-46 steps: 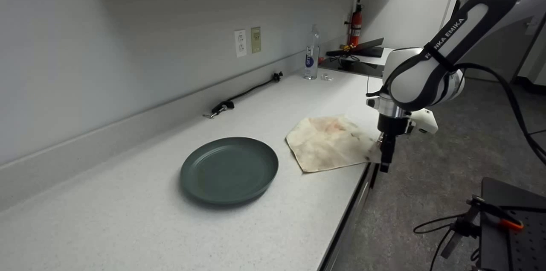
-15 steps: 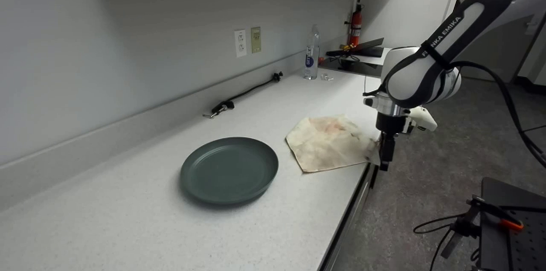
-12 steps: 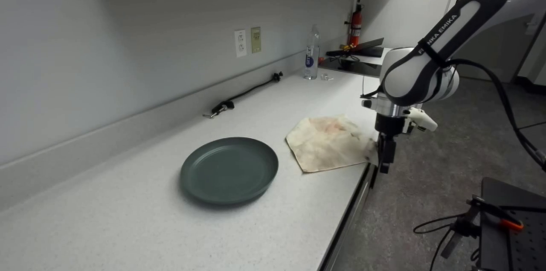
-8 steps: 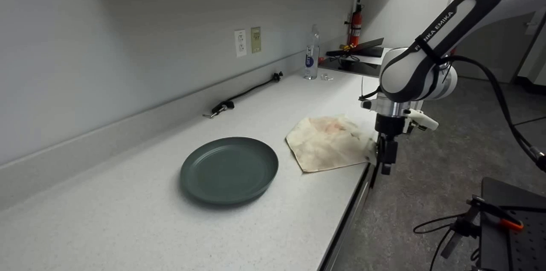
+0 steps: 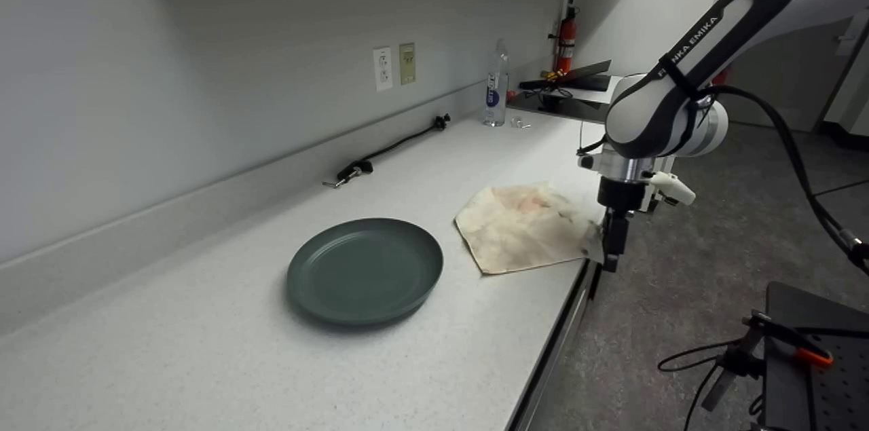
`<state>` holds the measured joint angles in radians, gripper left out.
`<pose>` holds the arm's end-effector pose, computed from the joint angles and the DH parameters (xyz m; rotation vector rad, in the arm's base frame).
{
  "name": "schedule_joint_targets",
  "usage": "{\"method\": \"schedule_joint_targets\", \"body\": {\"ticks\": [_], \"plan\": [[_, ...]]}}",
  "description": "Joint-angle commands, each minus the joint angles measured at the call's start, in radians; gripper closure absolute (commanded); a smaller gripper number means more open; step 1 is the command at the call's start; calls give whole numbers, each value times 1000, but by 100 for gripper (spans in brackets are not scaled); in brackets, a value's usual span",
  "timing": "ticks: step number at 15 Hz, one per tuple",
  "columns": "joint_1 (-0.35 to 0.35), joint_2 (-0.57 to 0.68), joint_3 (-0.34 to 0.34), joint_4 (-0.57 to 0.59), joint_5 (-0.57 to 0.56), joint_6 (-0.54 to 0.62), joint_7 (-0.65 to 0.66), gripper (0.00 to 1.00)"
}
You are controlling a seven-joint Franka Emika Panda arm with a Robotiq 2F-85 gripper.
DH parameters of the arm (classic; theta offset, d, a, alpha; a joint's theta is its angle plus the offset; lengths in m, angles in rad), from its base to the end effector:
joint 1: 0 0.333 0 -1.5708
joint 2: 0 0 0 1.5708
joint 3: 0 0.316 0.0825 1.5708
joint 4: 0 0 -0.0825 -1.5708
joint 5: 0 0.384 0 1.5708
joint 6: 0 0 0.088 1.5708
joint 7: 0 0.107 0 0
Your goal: Fold the towel in two triangles
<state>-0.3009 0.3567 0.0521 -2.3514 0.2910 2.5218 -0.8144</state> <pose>0.4748 -0.1219 0.1651 -2.8684 -0.4493 0.1125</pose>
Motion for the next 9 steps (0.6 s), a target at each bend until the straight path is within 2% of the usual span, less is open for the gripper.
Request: {"method": "schedule_joint_targets", "body": {"ticks": [1, 3, 6, 9], "plan": [[51, 8, -61, -15, -48, 164, 157, 0], [68, 12, -87, -21, -105, 226, 249, 0], [70, 19, -98, -18, -184, 232, 335, 1], [31, 22, -53, -8, -195, 193, 288, 2]]}}
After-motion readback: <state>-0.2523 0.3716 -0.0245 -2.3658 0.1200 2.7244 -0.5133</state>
